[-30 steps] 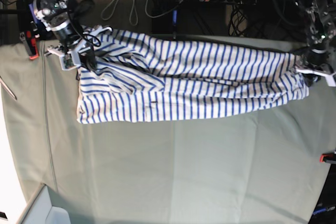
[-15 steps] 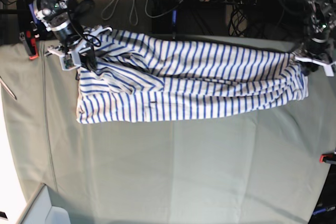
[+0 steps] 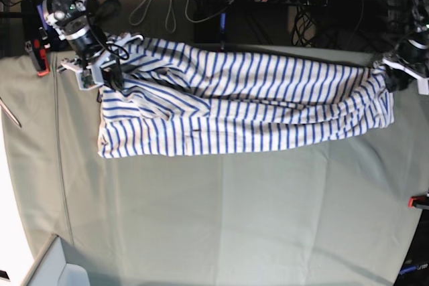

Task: Layout the t-shirt on the table in an organized manner, then fold the t-shirt properly
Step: 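Regrasp the strip end with the left gripper while the right holds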

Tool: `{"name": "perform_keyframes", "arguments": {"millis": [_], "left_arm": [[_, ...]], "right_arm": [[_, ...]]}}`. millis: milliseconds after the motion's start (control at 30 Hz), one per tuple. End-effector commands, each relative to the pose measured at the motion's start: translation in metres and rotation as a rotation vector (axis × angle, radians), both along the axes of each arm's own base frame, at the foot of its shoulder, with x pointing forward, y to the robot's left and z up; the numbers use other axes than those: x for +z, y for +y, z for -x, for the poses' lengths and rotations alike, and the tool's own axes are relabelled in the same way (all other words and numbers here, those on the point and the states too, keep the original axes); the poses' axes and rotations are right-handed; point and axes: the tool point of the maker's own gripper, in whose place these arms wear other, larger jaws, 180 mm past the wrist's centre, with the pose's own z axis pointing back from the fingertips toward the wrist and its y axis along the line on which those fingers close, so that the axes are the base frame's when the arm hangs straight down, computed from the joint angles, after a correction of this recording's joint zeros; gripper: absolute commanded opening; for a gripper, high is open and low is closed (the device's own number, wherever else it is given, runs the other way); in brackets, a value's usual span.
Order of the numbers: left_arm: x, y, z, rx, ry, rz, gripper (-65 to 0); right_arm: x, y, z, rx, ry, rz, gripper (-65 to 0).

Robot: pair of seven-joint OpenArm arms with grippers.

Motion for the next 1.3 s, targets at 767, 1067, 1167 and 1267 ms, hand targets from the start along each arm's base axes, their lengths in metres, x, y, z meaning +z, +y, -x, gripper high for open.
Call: {"name": "perform_keyframes", "arguments": {"millis": [767, 1067, 1167, 1267], "left_arm": [[0.039, 0.044, -0.041, 0.109, -0.092, -0.009, -45.9], [0.035, 0.048, -0.048, 0.131, -0.082, 0.012, -45.9], [0.039, 0.047, -0.055, 0.128, -0.096, 0.012, -45.9], [0.041, 0.047, -0.057, 0.129, -0.1, 0.011, -45.3]], "right_arm": [[0.071, 0.003, 0.011, 0.056, -0.157, 0.078, -65.0], [0.041, 0.001, 0.038, 0.045, -0.049, 0.054, -65.0], [0.023, 0.001, 0.047, 0.036, 0.001, 0.033, -65.0], [0.004, 0.001, 0.054, 0.024, 0.051, 0.01, -65.0]]}}
